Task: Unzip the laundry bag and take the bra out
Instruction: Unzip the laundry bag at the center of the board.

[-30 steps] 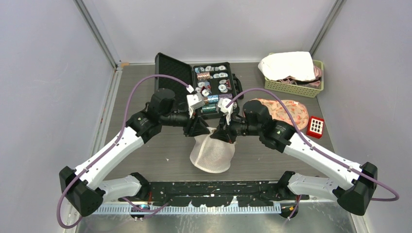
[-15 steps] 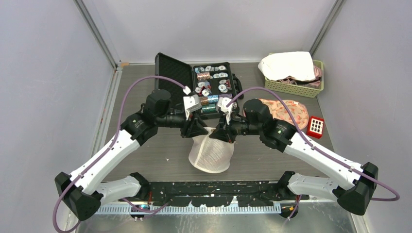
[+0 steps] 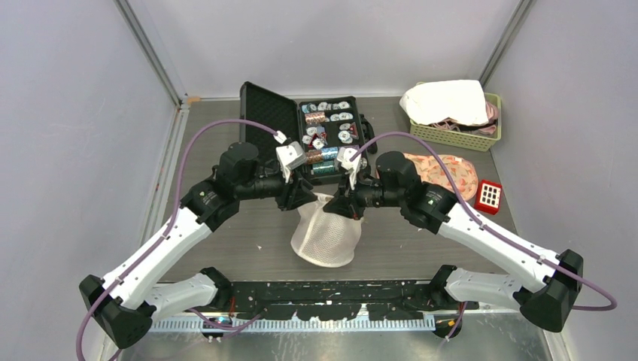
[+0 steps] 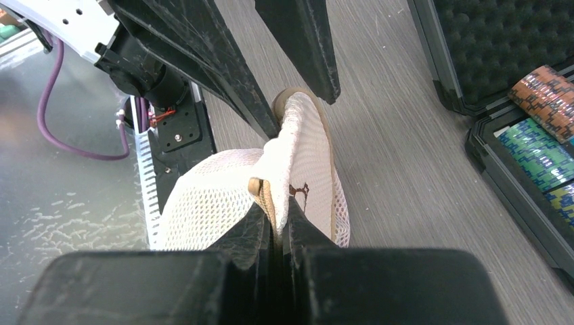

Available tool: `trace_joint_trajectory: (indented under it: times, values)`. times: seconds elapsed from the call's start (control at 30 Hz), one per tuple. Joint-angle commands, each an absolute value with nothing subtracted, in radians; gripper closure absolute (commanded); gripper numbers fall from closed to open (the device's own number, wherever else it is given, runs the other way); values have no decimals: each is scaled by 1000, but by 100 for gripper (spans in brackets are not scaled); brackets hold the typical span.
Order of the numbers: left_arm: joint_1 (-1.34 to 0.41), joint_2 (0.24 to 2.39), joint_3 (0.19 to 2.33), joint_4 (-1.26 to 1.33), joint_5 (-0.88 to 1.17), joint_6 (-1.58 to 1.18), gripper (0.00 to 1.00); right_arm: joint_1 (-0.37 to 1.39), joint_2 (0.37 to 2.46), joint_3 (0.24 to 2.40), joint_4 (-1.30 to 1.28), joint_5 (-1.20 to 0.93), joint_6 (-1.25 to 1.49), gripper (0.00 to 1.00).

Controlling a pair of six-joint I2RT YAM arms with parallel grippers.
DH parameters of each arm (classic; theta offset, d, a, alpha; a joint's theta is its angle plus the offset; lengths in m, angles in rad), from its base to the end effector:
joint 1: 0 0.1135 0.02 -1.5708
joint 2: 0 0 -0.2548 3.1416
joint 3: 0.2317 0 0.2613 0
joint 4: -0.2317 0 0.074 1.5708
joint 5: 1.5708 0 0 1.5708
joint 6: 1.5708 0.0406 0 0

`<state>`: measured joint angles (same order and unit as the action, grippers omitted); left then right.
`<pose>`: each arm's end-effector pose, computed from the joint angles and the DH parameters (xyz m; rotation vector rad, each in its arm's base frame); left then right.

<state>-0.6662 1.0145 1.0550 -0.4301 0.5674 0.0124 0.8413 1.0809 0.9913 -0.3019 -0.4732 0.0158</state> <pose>0.1730 -0.1638 0.3590 1.0282 1.7454 -0.9770 0.1599 0.2066 0.3333 -1.1164 1.7314 1.0115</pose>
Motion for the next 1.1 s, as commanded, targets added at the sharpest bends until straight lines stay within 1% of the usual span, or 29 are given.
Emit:
trace_joint_trajectory:
  times: [0.0,0.07,0.3,0.53,0.7,1.07]
  values:
    - [-664,1015,1037,-352,468,-43,65,838,1082,1053,-211,-506,62,99]
    - [-664,1019,1033,-327,450,-65,65,839,1087,1056,-208,-512,68,99]
    - [-666,1054,1004,-231,552,-129,64,839,1122,1069,-166,-533,84,99]
    - [-679,1052,994,-95,805,-159,68,834,1149,1079,-159,-528,104,99]
    - [-698,1020,999,-110,885,-118,70,809,1157,1072,-169,-540,128,99]
    - [-742,991,1043,-188,900,45,74,773,1190,1072,-209,-598,114,99]
